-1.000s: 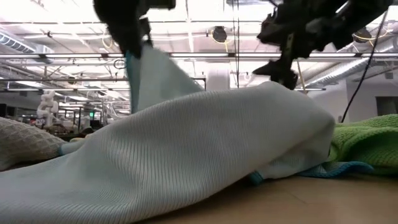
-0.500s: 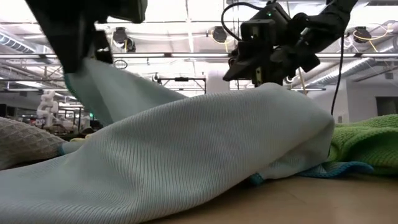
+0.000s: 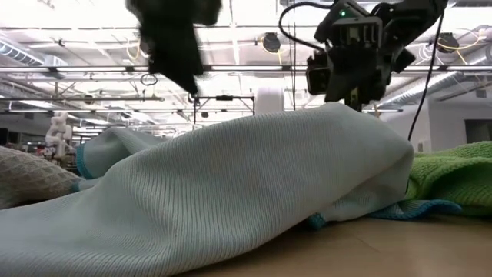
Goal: Fold microfiber towels
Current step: Fold the blue microfiber cloth
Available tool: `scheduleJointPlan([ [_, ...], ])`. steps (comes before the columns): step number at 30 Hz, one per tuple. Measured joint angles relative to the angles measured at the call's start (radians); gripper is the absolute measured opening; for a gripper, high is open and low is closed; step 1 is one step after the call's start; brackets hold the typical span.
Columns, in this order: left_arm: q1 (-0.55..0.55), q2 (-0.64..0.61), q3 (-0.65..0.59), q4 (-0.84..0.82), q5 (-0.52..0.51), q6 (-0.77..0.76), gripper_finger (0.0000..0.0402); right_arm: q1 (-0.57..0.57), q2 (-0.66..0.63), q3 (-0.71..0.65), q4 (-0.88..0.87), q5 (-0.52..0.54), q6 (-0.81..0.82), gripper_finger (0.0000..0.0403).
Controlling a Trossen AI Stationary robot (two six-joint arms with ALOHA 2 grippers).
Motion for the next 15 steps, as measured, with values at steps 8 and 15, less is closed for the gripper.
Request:
scheduleJointPlan([
  [8,0.055,0.129,-0.043,0.073,0.173,0.035,0.0153,0.000,-0.148,0.000,-0.200,0.085,-0.029,0.0290],
  [15,0.004,0.216,-0.043,0.067,0.178,-0.039,0.0128,-0.002,-0.230,-0.022,-0.275,0.181,-0.047,0.0290],
])
